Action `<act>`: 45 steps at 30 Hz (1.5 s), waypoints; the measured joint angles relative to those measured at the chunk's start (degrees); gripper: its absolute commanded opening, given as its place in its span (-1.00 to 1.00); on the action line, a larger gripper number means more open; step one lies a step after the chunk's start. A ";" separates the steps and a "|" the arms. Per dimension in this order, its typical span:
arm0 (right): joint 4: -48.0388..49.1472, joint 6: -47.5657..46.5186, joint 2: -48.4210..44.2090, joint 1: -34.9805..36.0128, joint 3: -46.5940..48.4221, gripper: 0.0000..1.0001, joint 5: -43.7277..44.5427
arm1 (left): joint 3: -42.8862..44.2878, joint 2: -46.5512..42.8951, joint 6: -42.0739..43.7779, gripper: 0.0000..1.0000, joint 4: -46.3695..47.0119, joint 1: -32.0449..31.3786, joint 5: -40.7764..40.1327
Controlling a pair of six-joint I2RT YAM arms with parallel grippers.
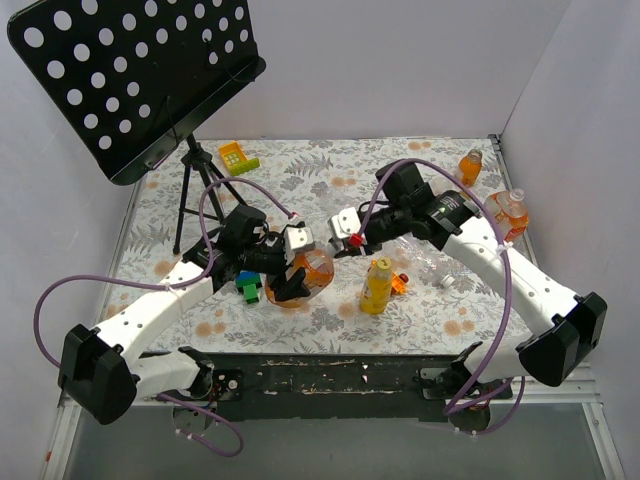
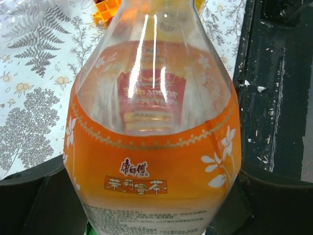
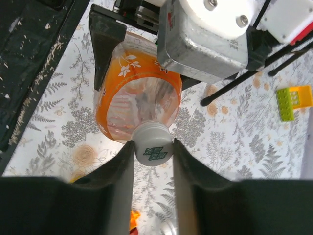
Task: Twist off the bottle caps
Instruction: Unscrew the bottle cap from the plastic bottle.
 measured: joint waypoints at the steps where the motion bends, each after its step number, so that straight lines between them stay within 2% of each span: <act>1: 0.98 1.79 -0.20 -0.04 -0.55 0.24 0.20 | 0.00 0.00 -0.02 -1.00 -0.02 0.07 -0.33; 4: 3.82 8.50 -1.05 -0.63 -1.75 0.47 0.98 | -0.07 -0.02 -1.62 -1.00 0.79 0.31 -2.01; 9: 9.11 20.63 -4.81 -3.72 -4.00 0.62 -0.85 | -1.64 -0.74 -3.61 -1.00 2.97 0.63 -5.33; 16: 23.96 52.22 -9.40 -9.92 -11.52 0.57 -2.64 | -2.45 -1.14 -6.80 -1.00 5.33 0.63 -7.96; 21: 28.00 66.90 -6.67 -10.01 -14.84 0.59 -2.43 | -2.40 -1.07 -8.37 -1.00 7.13 -0.85 -10.45; 29: 28.13 74.01 -2.05 -9.84 -14.82 0.36 -1.14 | -2.40 0.04 -9.57 -1.00 8.15 -3.58 -12.04; 34: 28.13 74.82 -2.03 -9.33 -14.67 0.11 -1.09 | -2.40 0.17 -9.62 -1.00 8.22 -3.67 -12.39; 40: 28.04 74.73 -1.11 -8.81 -13.22 -0.01 -1.31 | -2.40 0.96 -9.62 -1.00 8.52 -3.78 -12.52; 45: 27.98 74.27 -0.13 -8.81 -12.81 -0.40 -1.46 | -2.40 0.96 -9.55 -1.00 8.52 -3.93 -12.52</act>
